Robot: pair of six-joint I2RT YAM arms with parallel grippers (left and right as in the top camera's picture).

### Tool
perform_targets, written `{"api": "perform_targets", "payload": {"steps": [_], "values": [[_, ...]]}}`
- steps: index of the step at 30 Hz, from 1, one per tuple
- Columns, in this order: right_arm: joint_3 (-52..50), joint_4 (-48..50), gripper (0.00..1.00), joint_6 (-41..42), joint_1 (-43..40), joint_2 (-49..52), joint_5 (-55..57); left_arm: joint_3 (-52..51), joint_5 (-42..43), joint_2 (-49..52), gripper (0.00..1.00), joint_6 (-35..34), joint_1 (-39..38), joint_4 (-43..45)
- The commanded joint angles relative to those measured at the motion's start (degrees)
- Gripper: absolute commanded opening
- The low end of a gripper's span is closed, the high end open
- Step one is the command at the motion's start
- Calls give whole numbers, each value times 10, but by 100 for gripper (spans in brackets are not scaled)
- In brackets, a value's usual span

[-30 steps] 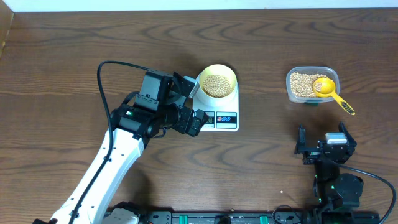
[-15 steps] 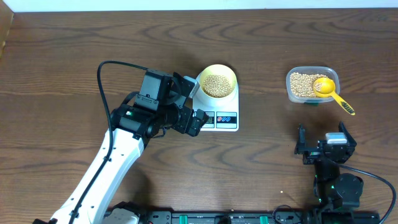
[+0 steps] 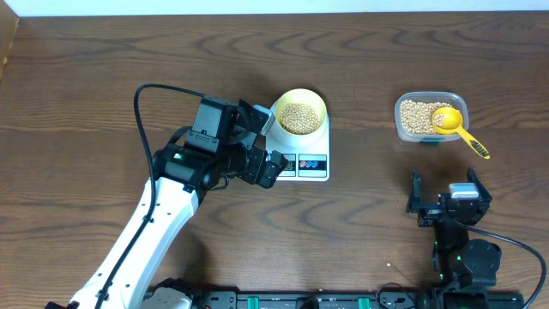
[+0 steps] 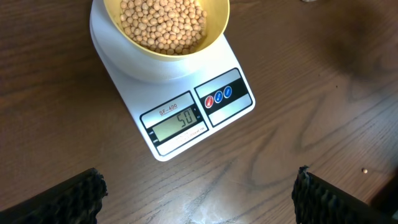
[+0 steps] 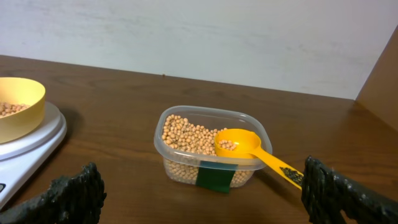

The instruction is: Scoop item into bowl and weigh 50g on scale

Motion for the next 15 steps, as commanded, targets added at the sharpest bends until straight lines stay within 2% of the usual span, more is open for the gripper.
{"api": "perform_targets", "payload": {"steps": [1,8,15], "values": [[-1,-3,99,-1,7,-3,0,0,-4,1,98,-3,-1,-1],[-1,-3,99,-1,7,-3,0,0,-3,1,98,-3,-1,0],[-1,-3,99,-1,7,-3,0,0,-4,0,98,-3,1,41]]}}
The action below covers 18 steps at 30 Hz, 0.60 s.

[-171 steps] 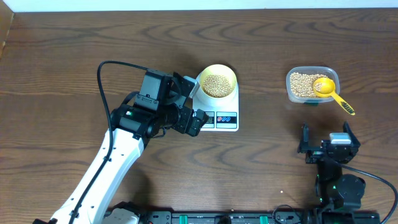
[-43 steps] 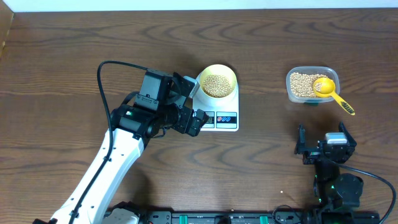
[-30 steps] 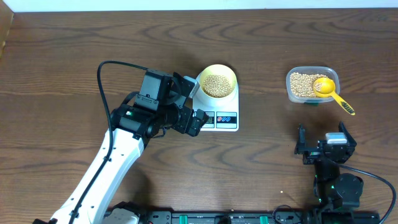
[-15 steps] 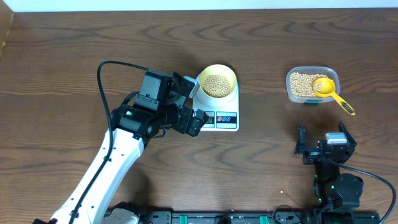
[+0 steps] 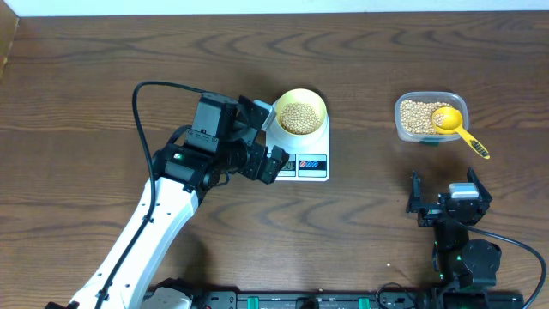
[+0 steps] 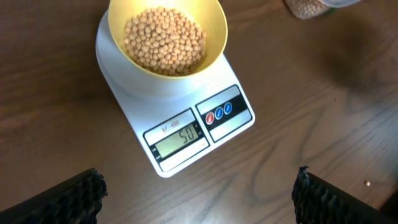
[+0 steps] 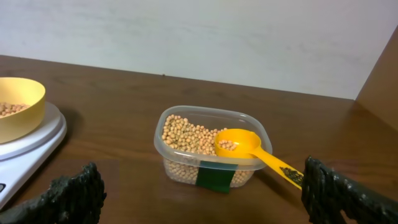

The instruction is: Scoop item into bowl and weigh 50g on scale

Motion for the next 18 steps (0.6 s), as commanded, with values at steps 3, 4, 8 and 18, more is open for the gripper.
{"api": "perform_targets", "payload": {"steps": [3,4,8,18], "values": [[-1,-3,99,-1,7,-3,0,0,-17,-1,98,-3,1,36],[-1,-3,99,-1,7,-3,0,0,-31,-1,98,-3,1,42],[-1,-3,99,-1,7,-3,0,0,-116,-7,98,2,1,53],[-1,-3,99,-1,7,-3,0,0,-209,-84,98,2,78,79]]}}
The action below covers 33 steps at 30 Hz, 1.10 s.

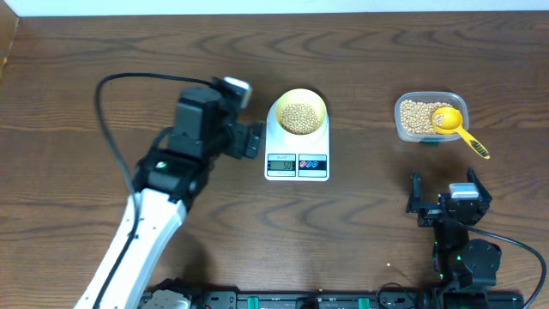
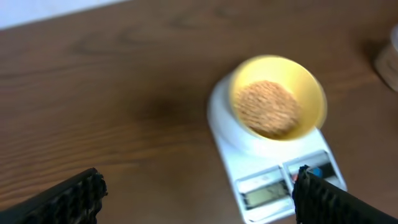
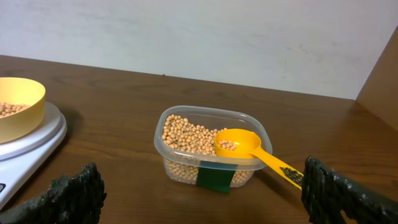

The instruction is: Scoop item into bowl and weigh 50g on scale

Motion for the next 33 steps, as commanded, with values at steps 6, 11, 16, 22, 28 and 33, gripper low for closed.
{"api": "perform_targets", "payload": {"steps": [6,11,16,22,28,33], "values": [[-1,-3,99,-1,7,-3,0,0,-32,-112,98,1,121,-19],[-1,-3,99,-1,7,-3,0,0,-31,-169,98,0,146,-55],[-1,-3,99,-1,7,-3,0,0,-27,-211,98,0,146,-96],[-1,-3,99,-1,7,-3,0,-7,-24,-240,98,-2,146,-87],[-1,-3,99,-1,7,-3,0,-92,-4,-277,98,-8,165,23],[-1,-3,99,-1,7,-3,0,-136,11,-316,98,-44,177,101]]}}
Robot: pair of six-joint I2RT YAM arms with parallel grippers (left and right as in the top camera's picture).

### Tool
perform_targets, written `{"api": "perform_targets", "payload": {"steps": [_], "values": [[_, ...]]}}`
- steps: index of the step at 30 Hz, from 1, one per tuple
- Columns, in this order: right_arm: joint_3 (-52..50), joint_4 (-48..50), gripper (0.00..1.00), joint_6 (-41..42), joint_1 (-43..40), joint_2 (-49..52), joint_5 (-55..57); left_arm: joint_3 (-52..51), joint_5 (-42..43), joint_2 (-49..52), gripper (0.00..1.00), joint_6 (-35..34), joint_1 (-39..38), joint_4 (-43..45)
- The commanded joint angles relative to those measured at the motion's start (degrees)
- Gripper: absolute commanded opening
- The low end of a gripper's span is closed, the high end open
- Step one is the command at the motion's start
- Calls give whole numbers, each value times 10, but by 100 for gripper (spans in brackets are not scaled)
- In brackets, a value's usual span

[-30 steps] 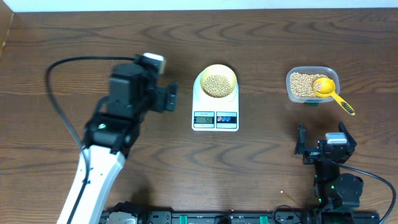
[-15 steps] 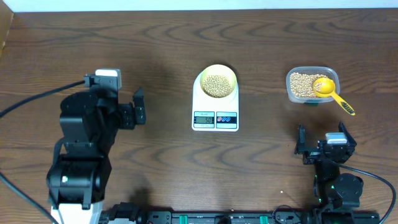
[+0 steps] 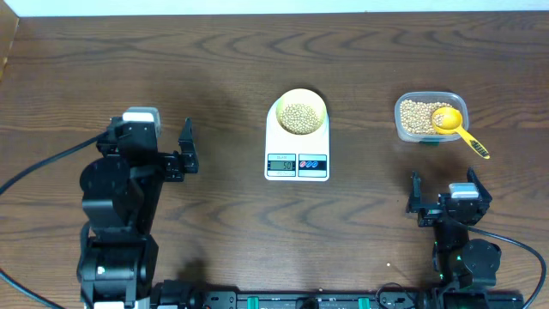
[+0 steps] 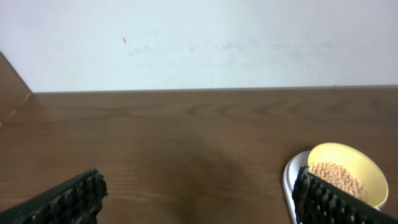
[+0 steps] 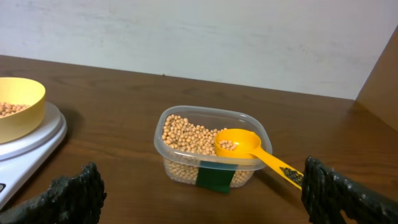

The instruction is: Scoop item into bowl and weigh 50g on scale

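Note:
A yellow bowl [image 3: 298,115] of beige beans sits on the white scale [image 3: 297,163], whose display is lit but too small to read. The clear tub [image 3: 427,116] of beans stands to the right, with the yellow scoop [image 3: 457,128] resting in it, handle over the rim. My left gripper [image 3: 187,146] is open and empty at the table's left, well clear of the scale; the bowl [image 4: 345,174] shows at the right edge of its view. My right gripper [image 3: 442,199] is open near the front, facing the tub [image 5: 210,148] and scoop [image 5: 249,149].
The left arm's body [image 3: 120,202] and its cable occupy the front left. A white wall [image 4: 199,37] runs along the table's far edge. Bare brown wood [image 3: 360,232] lies between the scale and the right gripper.
My left arm has drawn back from beside the scale to the table's left side, its camera now looking level across the table. The right arm, scoop, tub and bowl have not moved.
My left gripper hung open over the scale's front, whose display read 50 with the filled bowl on it. It then stood a little higher, then off to the scale's left, and now far left. The right gripper stayed open by the tub throughout.

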Motion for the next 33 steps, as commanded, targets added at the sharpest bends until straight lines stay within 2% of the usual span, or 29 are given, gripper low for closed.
{"api": "perform_targets", "payload": {"steps": [1,5,15,26,33], "values": [[-1,-3,99,-1,7,-3,0,-15,12,-31,98,-60,11,22],[-1,-3,99,-1,7,-3,0,-41,12,-56,98,-116,19,27],[-1,-3,99,-1,7,-3,0,-86,14,-114,98,-115,20,50],[-1,-3,99,-1,7,-3,0,-179,27,-172,98,-113,20,119],[-1,-3,99,-1,7,-3,0,-240,26,-245,98,-96,20,141]]}}
